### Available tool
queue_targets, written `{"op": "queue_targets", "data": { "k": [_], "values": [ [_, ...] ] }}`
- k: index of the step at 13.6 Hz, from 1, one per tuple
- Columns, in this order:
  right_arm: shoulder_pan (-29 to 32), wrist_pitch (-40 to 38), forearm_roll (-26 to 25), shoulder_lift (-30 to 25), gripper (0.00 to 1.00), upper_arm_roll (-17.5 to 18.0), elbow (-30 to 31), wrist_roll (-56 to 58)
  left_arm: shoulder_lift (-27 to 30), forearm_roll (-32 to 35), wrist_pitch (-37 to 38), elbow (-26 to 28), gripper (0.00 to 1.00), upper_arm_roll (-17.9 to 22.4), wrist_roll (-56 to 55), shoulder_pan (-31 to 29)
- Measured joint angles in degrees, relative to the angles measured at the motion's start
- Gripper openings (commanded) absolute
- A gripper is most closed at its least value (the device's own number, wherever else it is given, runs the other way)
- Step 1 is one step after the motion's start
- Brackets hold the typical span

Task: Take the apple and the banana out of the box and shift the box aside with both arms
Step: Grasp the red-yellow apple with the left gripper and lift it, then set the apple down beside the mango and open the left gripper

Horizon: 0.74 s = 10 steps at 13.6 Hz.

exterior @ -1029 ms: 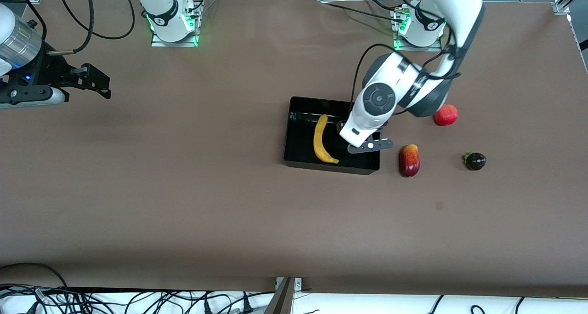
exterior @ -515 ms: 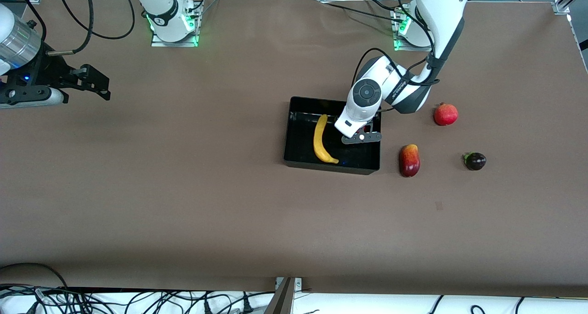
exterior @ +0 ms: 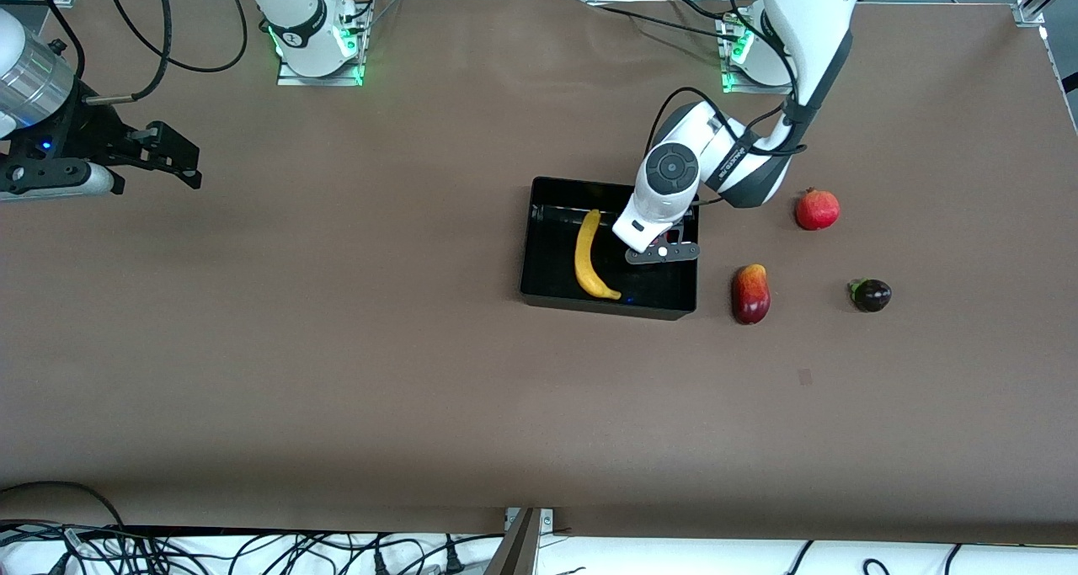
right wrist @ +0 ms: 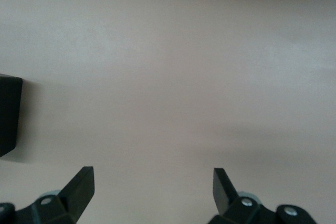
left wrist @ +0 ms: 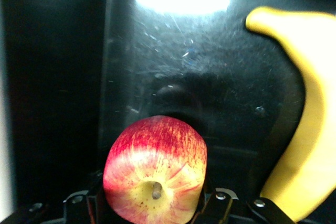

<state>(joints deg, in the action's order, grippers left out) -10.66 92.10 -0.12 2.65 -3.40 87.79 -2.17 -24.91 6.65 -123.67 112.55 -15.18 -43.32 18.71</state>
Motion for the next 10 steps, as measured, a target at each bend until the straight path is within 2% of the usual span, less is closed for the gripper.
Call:
{"op": "queue_targets", "data": {
  "k": [3,5,8,10],
  "values": [
    [-0.04,0.00,0.00,0.01,1.00,0.18,0.02,0.00,2.54,0.15,20.19,-12.14,0.07,0.42,5.53,-1.07],
    [-0.16,0.00,0.00,0.01,1.00,0.43,0.02,0.00,4.22,0.32,26.15,-16.05,0.07,0.92,15.64,-5.48],
    [-0.26,0.00,0.00,0.00,1.00,0.56,0.01,0.00,4.81,0.36,27.57,-13.53,0.08,1.25,32.08,-15.65],
    [-0.28,0.00,0.00,-0.01,1.00,0.61,0.00,0.00,4.71,0.35,25.67,-7.12,0.09,1.30,37.70,-19.39]
  ]
}}
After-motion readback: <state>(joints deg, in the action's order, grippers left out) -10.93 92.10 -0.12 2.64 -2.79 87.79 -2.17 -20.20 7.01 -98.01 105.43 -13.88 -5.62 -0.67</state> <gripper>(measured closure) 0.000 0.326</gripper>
